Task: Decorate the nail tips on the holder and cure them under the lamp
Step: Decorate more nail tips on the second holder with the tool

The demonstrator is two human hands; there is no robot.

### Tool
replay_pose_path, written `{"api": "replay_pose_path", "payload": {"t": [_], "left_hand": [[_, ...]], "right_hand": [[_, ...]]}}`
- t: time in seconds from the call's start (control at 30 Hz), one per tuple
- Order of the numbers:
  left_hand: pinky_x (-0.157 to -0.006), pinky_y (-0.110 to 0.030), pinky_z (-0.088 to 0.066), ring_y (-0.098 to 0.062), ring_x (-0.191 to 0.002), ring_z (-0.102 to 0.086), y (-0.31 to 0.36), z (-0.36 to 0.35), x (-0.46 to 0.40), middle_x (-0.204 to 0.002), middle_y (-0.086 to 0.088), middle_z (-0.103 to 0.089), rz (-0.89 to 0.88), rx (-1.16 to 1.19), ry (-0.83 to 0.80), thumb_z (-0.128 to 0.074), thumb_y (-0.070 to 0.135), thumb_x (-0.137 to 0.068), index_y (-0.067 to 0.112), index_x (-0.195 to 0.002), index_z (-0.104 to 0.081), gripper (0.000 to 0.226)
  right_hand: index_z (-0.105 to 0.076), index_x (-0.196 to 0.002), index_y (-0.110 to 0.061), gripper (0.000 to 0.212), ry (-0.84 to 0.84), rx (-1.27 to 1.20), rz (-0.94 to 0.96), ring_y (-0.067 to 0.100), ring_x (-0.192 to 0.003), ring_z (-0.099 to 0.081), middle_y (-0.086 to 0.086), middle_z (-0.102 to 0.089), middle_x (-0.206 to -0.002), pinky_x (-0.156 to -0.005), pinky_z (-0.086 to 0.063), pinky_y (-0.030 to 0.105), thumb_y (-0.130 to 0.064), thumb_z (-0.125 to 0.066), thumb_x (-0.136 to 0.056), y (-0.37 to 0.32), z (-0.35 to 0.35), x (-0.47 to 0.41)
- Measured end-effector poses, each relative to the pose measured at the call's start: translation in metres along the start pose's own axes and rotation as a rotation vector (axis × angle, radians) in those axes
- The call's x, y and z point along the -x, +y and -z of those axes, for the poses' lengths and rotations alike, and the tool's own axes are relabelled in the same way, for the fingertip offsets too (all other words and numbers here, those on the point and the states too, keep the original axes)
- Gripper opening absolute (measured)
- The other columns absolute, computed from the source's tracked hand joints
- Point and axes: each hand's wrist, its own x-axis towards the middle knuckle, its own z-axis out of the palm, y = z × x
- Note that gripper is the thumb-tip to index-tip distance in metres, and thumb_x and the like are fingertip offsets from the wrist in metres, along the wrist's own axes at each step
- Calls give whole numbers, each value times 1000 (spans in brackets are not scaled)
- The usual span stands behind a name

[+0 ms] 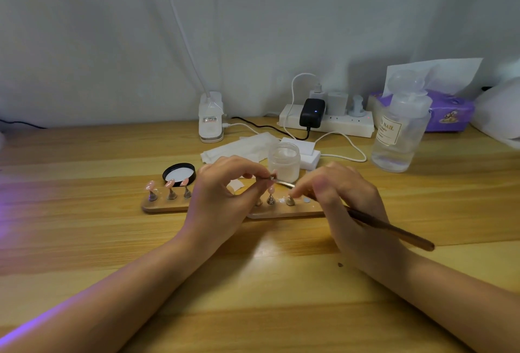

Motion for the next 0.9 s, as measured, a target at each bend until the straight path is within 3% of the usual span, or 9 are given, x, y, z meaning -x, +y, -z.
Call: {"api": "replay_pose_path", "payload": {"t": [0.07,0.23,0.37,0.5,0.7,0.9], "left_hand": [[-70,-17,-44,-3,-75,-57,1,0,0,-77,16,-63,8,-4,3,-70,16,-75,20,-83,-67,10],[-69,-23,-45,-6,-74,-58,1,0,0,-77,14,-64,29,1,2,-71,17,-75,21,-83,-66,10],[-70,-21,-45,-5,-75,-58,1,0,0,-77,15,-64,37,-14,2,-72,16,-75,19,-84,-67,11],[-70,-23,-47,-4,-76,-59,3,0,0,-78,15,-64,34,-5,-2,-69,18,-75,21,-85,-66,11],[-70,-17,-46,-3,-76,-59,4,0,0,-77,15,-65,33,-1,-2,-69,19,-74,21,-84,-67,11],[-70,-12,-44,-2,-77,-60,3,0,0,-77,16,-65,44,4,3,-71,13,-74,20,-85,-67,14]], "right_hand": [[-66,-70,-15,51,20,-24,38,6,-74,-56,-11,-62,-71,-74,-41,39,-39,-29,-97,0,0,2],[-59,-79,-28,30,10,15,-54,1,-80,-54,-22,-57,-78,-74,-43,33,-32,-32,-91,0,1,-2],[-64,-72,-20,42,8,-22,4,-1,-75,-54,-19,-58,-72,-75,-40,31,-34,-32,-95,-1,1,0],[-60,-79,-31,30,13,-36,-89,1,-81,-56,-22,-58,-78,-73,-45,34,-33,-32,-91,-2,2,-1],[-61,-69,-23,38,11,-61,-40,-3,-73,-55,-14,-61,-68,-75,-40,31,-26,-31,-92,-4,2,1],[-61,-77,-29,33,-13,-66,-141,2,-84,-57,-15,-63,-78,-76,-45,36,-36,-32,-90,-3,3,-1]]}}
